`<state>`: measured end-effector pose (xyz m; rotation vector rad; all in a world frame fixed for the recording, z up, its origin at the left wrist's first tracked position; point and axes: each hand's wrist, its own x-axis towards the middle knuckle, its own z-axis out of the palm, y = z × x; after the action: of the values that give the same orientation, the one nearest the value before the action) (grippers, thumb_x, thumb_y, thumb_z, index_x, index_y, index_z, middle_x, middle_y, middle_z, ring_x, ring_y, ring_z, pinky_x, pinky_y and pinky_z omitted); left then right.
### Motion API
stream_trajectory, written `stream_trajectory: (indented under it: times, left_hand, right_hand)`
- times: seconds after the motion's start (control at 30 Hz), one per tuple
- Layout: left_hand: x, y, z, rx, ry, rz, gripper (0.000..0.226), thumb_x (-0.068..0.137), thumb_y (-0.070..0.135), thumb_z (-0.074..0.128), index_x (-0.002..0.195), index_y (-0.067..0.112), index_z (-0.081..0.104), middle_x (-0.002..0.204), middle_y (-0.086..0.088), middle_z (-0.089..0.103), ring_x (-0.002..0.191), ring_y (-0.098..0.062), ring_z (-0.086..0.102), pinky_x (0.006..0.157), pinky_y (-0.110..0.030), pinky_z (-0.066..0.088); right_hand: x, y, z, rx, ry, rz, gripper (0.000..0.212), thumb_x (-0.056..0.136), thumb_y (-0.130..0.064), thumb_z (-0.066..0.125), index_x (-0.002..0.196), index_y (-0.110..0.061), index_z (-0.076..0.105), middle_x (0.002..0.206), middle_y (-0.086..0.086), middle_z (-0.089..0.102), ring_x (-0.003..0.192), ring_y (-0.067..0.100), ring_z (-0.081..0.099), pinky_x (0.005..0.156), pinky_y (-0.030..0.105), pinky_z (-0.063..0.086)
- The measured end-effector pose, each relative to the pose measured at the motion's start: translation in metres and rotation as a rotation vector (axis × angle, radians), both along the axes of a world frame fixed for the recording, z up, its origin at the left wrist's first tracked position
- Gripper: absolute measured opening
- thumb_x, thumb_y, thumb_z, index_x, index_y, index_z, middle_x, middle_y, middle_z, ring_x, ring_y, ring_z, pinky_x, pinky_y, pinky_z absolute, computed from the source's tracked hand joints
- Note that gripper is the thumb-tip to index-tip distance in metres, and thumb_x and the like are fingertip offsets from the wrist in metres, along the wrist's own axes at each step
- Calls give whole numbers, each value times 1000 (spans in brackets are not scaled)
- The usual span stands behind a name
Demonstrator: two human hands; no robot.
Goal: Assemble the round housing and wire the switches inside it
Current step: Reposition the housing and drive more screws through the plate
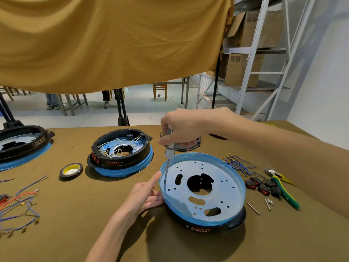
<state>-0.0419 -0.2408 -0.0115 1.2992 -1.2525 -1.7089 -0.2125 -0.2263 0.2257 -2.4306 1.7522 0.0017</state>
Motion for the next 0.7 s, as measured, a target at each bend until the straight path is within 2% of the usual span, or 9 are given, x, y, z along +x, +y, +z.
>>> stream_trajectory:
  times: [0.07, 0.13, 0.27, 0.33, 0.4, 0.47, 0.5, 0.6, 0.7]
  left_hand:
    - [0, 0, 0, 0, 11, 5, 94, 57, 77, 79, 118, 11, 52, 88, -10, 80, 87, -24, 79, 70, -33, 64]
    - [0, 0, -1, -7, 10, 7, 94, 57, 78, 79, 119, 11, 52, 91, -11, 80, 87, -23, 79, 70, -33, 64]
    - [-1, 0, 0, -20, 11, -12, 96, 58, 78, 77, 122, 12, 49, 86, -6, 80, 87, -23, 79, 68, -31, 63]
    - [-1, 0, 0, -12, 17, -18, 96, 57, 79, 77, 120, 14, 47, 84, -5, 80, 87, -23, 79, 68, -31, 63]
    - [-1, 0, 0, -12, 18, -27, 98, 56, 80, 76, 121, 13, 47, 86, -6, 80, 88, -23, 79, 68, -30, 63]
    - [-1, 1, 0, -25, 6, -40, 103, 58, 81, 74, 127, 9, 49, 90, -7, 80, 89, -23, 79, 69, -30, 63]
    - [-1, 2, 0, -34, 6, -42, 104, 57, 82, 74, 128, 10, 49, 90, -6, 80, 89, -23, 79, 70, -30, 63]
    - [-2, 2, 0, -50, 17, -37, 95, 50, 85, 78, 111, 18, 52, 85, -4, 80, 88, -24, 79, 69, -31, 63]
    - [-2, 1, 2, -38, 11, -34, 86, 41, 86, 80, 93, 24, 53, 85, -9, 80, 86, -28, 79, 66, -32, 63]
  right_hand:
    - [-3, 2, 8, 119, -65, 23, 29, 92, -34, 75, 108, -21, 54, 74, 2, 70, 44, 5, 62, 43, 17, 47]
    - [-2, 3, 7, 83, -68, 47, 23, 93, -28, 74, 103, -21, 55, 72, 1, 70, 44, 6, 62, 43, 16, 46]
    - [5, 1, -3, -107, 69, 10, 38, 100, -50, 59, 98, -13, 61, 55, -6, 62, 43, 6, 55, 39, 12, 38]
    - [3, 4, 7, 43, 3, 9, 35, 97, -45, 66, 112, -15, 55, 66, -5, 66, 44, 5, 60, 43, 13, 45]
    - [1, 5, 15, 148, -65, 43, 30, 93, -30, 75, 110, -19, 53, 78, 0, 69, 49, 6, 66, 47, 16, 49]
    - [3, 4, 11, 98, -27, 70, 18, 94, -29, 73, 99, -18, 60, 66, -1, 73, 48, 7, 68, 45, 16, 49]
    - [6, 2, 8, 26, 26, 64, 21, 97, -35, 68, 97, -16, 63, 59, -2, 71, 45, 5, 66, 43, 15, 48]
    - [7, 0, 6, -40, 69, 14, 33, 98, -45, 65, 104, -13, 64, 67, -1, 72, 41, 3, 61, 45, 18, 50]
    - [2, 4, 17, 131, -44, 33, 29, 90, -26, 78, 108, -18, 57, 81, 5, 75, 50, 7, 68, 48, 18, 52]
